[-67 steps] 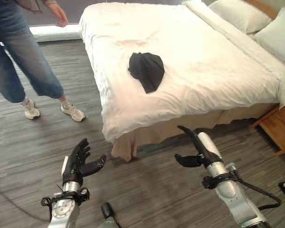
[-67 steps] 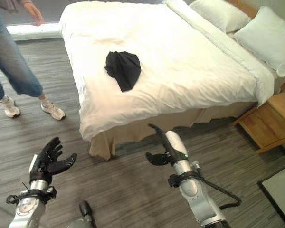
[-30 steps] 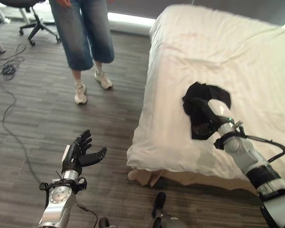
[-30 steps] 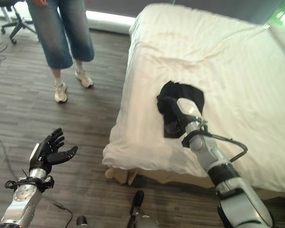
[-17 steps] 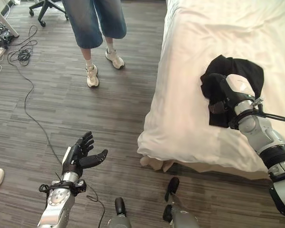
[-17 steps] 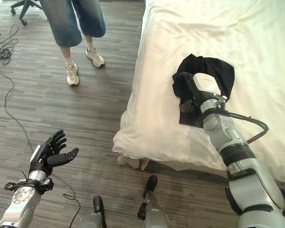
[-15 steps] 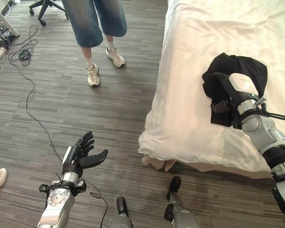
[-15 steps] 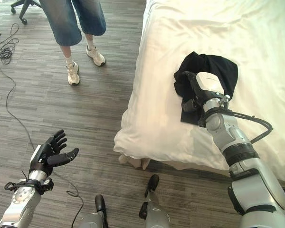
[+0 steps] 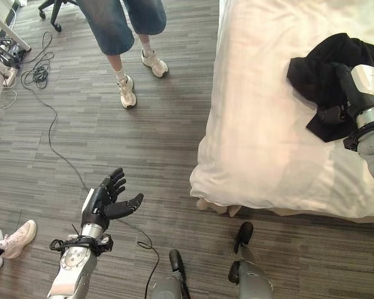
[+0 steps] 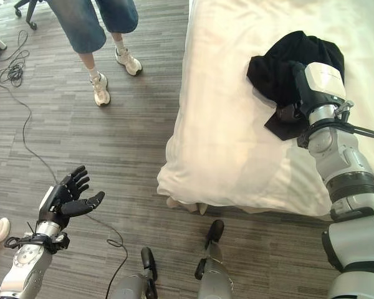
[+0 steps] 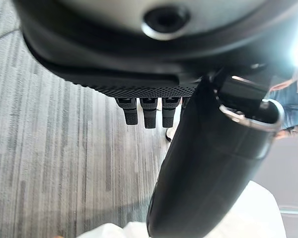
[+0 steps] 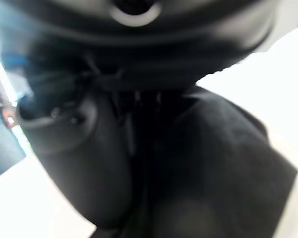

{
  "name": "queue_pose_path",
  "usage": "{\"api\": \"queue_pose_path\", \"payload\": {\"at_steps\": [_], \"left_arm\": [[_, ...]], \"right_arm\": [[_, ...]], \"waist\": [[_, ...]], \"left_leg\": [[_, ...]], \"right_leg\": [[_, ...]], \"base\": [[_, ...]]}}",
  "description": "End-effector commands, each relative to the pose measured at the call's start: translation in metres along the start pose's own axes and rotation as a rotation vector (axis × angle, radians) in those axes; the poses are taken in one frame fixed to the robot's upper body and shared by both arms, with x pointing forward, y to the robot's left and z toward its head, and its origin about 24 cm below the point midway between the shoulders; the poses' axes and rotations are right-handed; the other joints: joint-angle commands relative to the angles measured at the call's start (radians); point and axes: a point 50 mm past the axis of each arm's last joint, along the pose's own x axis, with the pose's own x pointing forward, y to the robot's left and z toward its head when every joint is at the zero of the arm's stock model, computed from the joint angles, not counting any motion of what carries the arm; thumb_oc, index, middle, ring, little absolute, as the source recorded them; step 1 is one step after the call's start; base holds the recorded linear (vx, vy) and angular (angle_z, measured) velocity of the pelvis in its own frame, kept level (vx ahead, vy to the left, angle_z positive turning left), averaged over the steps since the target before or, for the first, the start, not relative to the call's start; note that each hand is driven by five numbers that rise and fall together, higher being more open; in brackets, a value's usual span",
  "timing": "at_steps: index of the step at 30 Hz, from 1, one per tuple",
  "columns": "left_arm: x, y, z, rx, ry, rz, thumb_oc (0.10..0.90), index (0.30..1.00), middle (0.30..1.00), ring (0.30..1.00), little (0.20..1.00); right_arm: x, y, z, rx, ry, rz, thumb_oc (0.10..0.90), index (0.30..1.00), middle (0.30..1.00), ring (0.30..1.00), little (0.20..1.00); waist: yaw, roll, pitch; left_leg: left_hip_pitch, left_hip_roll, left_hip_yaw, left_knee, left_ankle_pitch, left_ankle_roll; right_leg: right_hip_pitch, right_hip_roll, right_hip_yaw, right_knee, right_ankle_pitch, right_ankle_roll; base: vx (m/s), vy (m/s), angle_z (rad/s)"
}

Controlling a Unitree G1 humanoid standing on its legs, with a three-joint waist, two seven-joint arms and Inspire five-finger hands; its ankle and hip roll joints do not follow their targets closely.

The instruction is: Pick up bed clothes into laundry basket.

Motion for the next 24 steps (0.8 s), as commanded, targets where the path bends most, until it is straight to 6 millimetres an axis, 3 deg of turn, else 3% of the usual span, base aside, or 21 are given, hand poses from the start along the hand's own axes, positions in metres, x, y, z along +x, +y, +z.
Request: {"api": "queue_pose_path", "payload": {"at_steps": [1,2,3,7,8,15,19,22,24], "left_arm": [[-0.002,0.000,0.033,0.016,-0.177,-0.043,0.800,0.900,0.900,0.900,0.900],[-0.002,0.004,0.031,0.013,-0.166,-0.033,0.800,0.900,0.900,0.900,0.900],[-0.001,0.007,0.029,0.011,-0.159,-0.021,0.800,0.900,0.900,0.900,0.900],[0.001,0.010,0.033,0.013,-0.167,-0.021,0.800,0.900,0.900,0.900,0.900],[0.000,0.011,0.033,0.013,-0.162,-0.018,0.800,0.900,0.900,0.900,0.900],[-0.005,0.017,0.020,0.003,-0.100,-0.010,0.800,0.900,0.900,0.900,0.900],[-0.002,0.017,0.019,0.004,-0.090,-0.005,0.800,0.900,0.900,0.900,0.900],[0.001,0.017,0.020,0.003,-0.096,0.006,0.800,0.900,0.900,0.900,0.900],[0.001,0.018,0.022,0.001,-0.107,0.025,0.800,0.900,0.900,0.900,0.900]], "right_arm": [[0.009,-0.049,-0.004,-0.010,0.040,-0.196,0.800,0.900,0.900,0.900,0.900],[0.009,-0.050,-0.005,-0.007,0.042,-0.196,0.800,0.900,0.900,0.900,0.900],[0.009,-0.047,-0.006,0.002,0.047,-0.187,0.400,0.300,0.300,0.300,0.300],[0.006,-0.033,-0.010,0.038,0.068,-0.120,0.400,0.300,0.300,0.300,0.300],[0.005,-0.028,-0.013,0.040,0.080,-0.095,0.400,0.300,0.300,0.300,0.300],[-0.005,-0.003,-0.025,0.068,0.122,0.017,0.400,0.300,0.300,0.300,0.300],[-0.007,0.008,-0.021,0.093,0.116,0.033,0.400,0.300,0.300,0.300,0.300],[-0.004,0.002,-0.012,0.108,0.077,0.004,0.400,0.300,0.300,0.300,0.300],[0.000,-0.010,0.005,0.117,0.003,-0.050,0.400,0.300,0.300,0.300,0.300]], "waist": [[-0.022,-0.066,-0.036],[-0.023,-0.067,-0.035],[-0.027,-0.066,-0.035],[-0.035,-0.063,-0.026],[-0.035,-0.057,-0.029],[-0.047,-0.053,-0.030],[-0.052,-0.055,-0.036],[-0.055,-0.063,-0.035],[-0.060,-0.070,-0.042]], "left_leg": [[0.002,0.010,0.010,-0.009,0.072,-0.052],[0.005,0.009,0.011,-0.009,0.071,-0.052],[0.007,0.009,0.013,-0.009,0.068,-0.051],[0.002,0.008,0.028,-0.009,0.079,-0.041],[0.013,0.009,0.020,-0.009,0.061,-0.049],[0.033,0.008,0.020,-0.009,0.052,-0.047],[0.047,0.007,0.021,-0.009,0.034,-0.043],[0.044,0.005,0.031,-0.009,0.051,-0.035],[0.060,0.008,0.040,-0.009,0.039,-0.034]], "right_leg": [[0.159,-0.025,0.030,0.004,-0.179,0.118],[0.161,-0.024,0.032,0.004,-0.179,0.118],[0.161,-0.024,0.033,0.004,-0.179,0.118],[0.151,-0.029,0.027,0.004,-0.158,0.109],[0.161,-0.027,0.036,0.004,-0.178,0.118],[0.190,-0.027,0.034,0.004,-0.183,0.117],[0.201,-0.031,0.034,0.004,-0.185,0.117],[0.195,-0.034,0.028,0.004,-0.167,0.106],[0.197,-0.027,0.040,0.004,-0.171,0.104]], "base": [[0.02,-0.016,-0.06],[0.09,-0.008,-0.04],[0.00,-0.014,-0.06],[-0.02,-0.008,-0.02],[0.00,0.000,0.00],[0.01,-0.003,-0.02],[-0.03,-0.007,0.04],[-0.07,0.004,0.00],[-0.04,0.030,-0.02]]}}
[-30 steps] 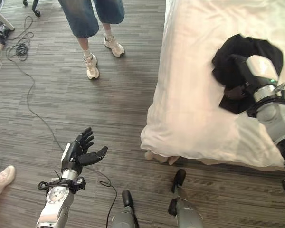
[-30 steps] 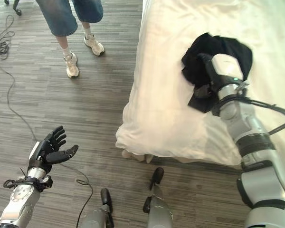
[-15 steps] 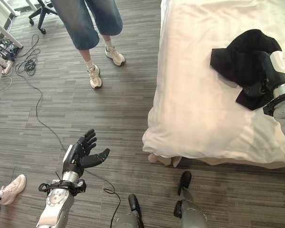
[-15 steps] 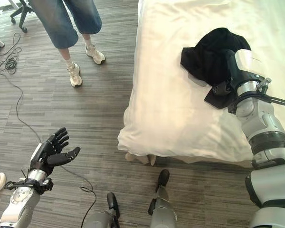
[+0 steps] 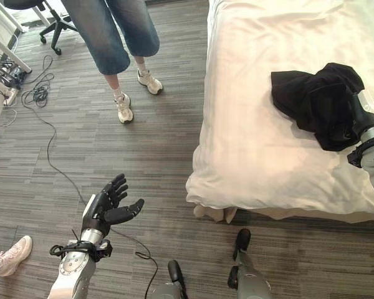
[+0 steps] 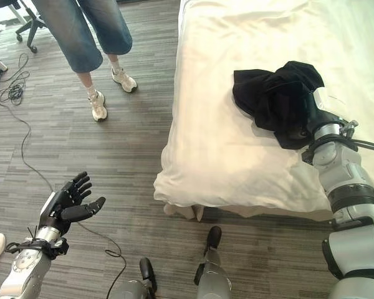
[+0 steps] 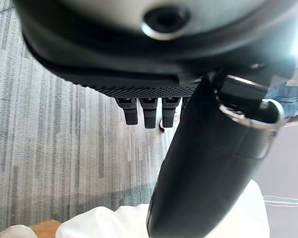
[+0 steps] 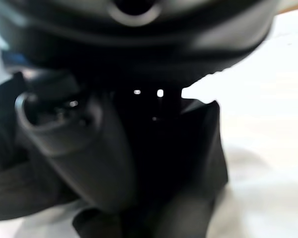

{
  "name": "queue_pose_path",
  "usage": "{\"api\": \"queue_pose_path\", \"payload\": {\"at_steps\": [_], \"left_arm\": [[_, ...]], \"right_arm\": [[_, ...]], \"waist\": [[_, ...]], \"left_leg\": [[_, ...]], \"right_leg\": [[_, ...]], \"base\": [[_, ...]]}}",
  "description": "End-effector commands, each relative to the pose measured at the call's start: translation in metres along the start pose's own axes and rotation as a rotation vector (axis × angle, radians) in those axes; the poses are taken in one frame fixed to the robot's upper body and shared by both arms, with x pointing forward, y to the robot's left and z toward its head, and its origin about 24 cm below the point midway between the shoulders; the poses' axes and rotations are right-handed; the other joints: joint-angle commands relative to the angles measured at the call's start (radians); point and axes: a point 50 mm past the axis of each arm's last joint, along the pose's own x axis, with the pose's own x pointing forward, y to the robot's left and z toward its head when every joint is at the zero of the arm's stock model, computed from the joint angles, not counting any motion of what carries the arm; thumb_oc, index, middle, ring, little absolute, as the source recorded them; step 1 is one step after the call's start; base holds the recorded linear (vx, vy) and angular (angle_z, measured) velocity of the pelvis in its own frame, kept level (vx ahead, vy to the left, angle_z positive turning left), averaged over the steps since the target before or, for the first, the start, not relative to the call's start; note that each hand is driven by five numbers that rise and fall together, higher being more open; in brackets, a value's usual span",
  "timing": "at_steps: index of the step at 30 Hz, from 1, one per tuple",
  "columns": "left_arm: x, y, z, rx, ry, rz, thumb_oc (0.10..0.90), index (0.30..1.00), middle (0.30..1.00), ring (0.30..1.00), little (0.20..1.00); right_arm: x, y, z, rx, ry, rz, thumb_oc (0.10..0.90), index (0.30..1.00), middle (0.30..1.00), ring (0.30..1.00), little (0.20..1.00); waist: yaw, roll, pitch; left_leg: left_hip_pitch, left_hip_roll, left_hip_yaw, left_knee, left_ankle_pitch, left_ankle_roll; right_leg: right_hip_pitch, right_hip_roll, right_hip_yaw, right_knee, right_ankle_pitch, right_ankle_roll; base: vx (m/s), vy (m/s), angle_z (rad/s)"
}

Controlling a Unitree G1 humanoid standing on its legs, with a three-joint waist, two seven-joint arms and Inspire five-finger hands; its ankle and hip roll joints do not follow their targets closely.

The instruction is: Pick up bed clothes into laundry basket.

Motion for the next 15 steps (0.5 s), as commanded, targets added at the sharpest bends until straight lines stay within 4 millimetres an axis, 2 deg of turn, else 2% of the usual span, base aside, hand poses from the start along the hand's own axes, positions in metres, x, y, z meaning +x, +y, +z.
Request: {"api": "queue_pose_path", "payload": {"at_steps": [1,2,3,4,6,7,8,11,12,13,14,15], "left_arm": [[0.004,0.015,0.030,0.032,-0.140,0.047,0.800,0.900,0.900,0.900,0.900],[0.003,0.016,0.029,0.027,-0.139,0.060,0.800,0.900,0.900,0.900,0.900],[0.001,0.021,0.030,0.016,-0.146,0.088,0.800,0.900,0.900,0.900,0.900],[0.001,0.021,0.030,0.017,-0.145,0.087,0.800,0.900,0.900,0.900,0.900],[-0.002,0.026,0.029,-0.004,-0.147,0.133,0.800,0.900,0.900,0.900,0.900],[-0.005,0.031,0.027,-0.009,-0.147,0.181,0.800,0.900,0.900,0.900,0.900],[-0.005,0.031,0.027,-0.007,-0.147,0.180,0.800,0.900,0.900,0.900,0.900],[-0.009,0.036,0.019,-0.035,-0.129,0.245,0.800,0.900,0.900,0.900,0.900],[-0.010,0.035,0.015,-0.042,-0.120,0.257,0.800,0.900,0.900,0.900,0.900],[-0.010,0.035,0.016,-0.041,-0.120,0.257,0.800,0.900,0.900,0.900,0.900],[-0.011,0.035,0.012,-0.049,-0.110,0.271,0.800,0.900,0.900,0.900,0.900],[-0.013,0.034,0.009,-0.067,-0.108,0.291,0.800,0.900,0.900,0.900,0.900]], "right_arm": [[0.008,-0.036,0.043,0.072,-0.168,-0.165,0.400,0.300,0.300,0.300,0.300],[0.007,-0.043,0.052,0.080,-0.207,-0.197,0.400,0.300,0.300,0.300,0.300],[0.002,-0.063,0.071,0.111,-0.295,-0.285,0.400,0.300,0.300,0.300,0.300],[0.002,-0.062,0.071,0.111,-0.294,-0.285,0.400,0.300,0.300,0.300,0.300],[-0.007,-0.082,0.089,0.150,-0.386,-0.388,0.400,0.300,0.300,0.300,0.300],[-0.019,-0.102,0.102,0.169,-0.471,-0.474,0.400,0.300,0.300,0.300,0.300],[-0.020,-0.101,0.101,0.169,-0.469,-0.474,0.400,0.300,0.300,0.300,0.300],[-0.042,-0.120,0.107,0.153,-0.561,-0.559,0.400,0.300,0.300,0.300,0.300],[-0.050,-0.122,0.104,0.146,-0.576,-0.576,0.400,0.300,0.300,0.300,0.300],[-0.050,-0.122,0.103,0.147,-0.575,-0.576,0.400,0.300,0.300,0.300,0.300],[-0.054,-0.121,0.100,0.145,-0.578,-0.578,0.400,0.300,0.300,0.300,0.300],[-0.063,-0.123,0.089,0.128,-0.572,-0.594,0.400,0.300,0.300,0.300,0.300]], "waist": [[-0.031,-0.074,-0.049],[-0.033,-0.080,-0.055],[-0.038,-0.098,-0.060],[-0.037,-0.099,-0.059],[-0.040,-0.126,-0.064],[-0.042,-0.151,-0.073],[-0.040,-0.152,-0.073],[-0.048,-0.191,-0.097],[-0.055,-0.206,-0.111],[-0.054,-0.207,-0.112],[-0.060,-0.213,-0.124],[-0.075,-0.221,-0.142]], "left_leg": [[0.006,0.009,0.029,0.001,0.038,-0.034],[0.025,0.012,0.040,0.001,0.042,-0.035],[0.041,0.022,0.056,0.052,0.046,-0.042],[0.041,0.023,0.056,0.055,0.044,-0.042],[0.019,0.033,0.044,0.162,0.039,-0.049],[0.015,0.037,0.017,0.242,0.037,-0.052],[0.014,0.038,0.016,0.245,0.036,-0.053],[-0.005,0.045,-0.081,0.325,0.043,-0.055],[0.003,0.042,-0.110,0.310,0.040,-0.052],[0.002,0.042,-0.109,0.309,0.041,-0.052],[0.012,0.038,-0.140,0.288,0.027,-0.047],[0.037,0.038,-0.214,0.222,-0.001,-0.047]], "right_leg": [[0.147,-0.026,0.034,0.004,-0.173,0.100],[0.155,-0.019,0.044,0.004,-0.176,0.098],[0.174,-0.009,0.061,0.004,-0.184,0.091],[0.175,-0.009,0.061,0.004,-0.184,0.091],[0.189,0.004,0.090,0.004,-0.190,0.079],[0.206,0.014,0.123,0.004,-0.191,0.071],[0.207,0.015,0.123,0.004,-0.192,0.070],[0.220,0.006,0.167,0.004,-0.182,0.073],[0.218,-0.001,0.185,0.004,-0.172,0.082],[0.217,-0.002,0.185,0.004,-0.172,0.082],[0.216,-0.004,0.202,0.004,-0.167,0.091],[0.214,-0.005,0.250,0.004,-0.163,0.110]], "base": [[0.00,0.000,0.00],[0.00,0.000,0.00],[-0.01,-0.012,-0.20],[-0.05,-0.020,-0.40],[-0.03,-0.011,-0.53],[0.00,-0.002,-0.53],[-0.01,0.030,-0.59],[-0.01,0.084,-0.54],[-0.01,0.113,-0.42],[0.00,0.121,-0.28],[0.00,0.232,-0.26],[-0.02,0.348,-0.23]]}}
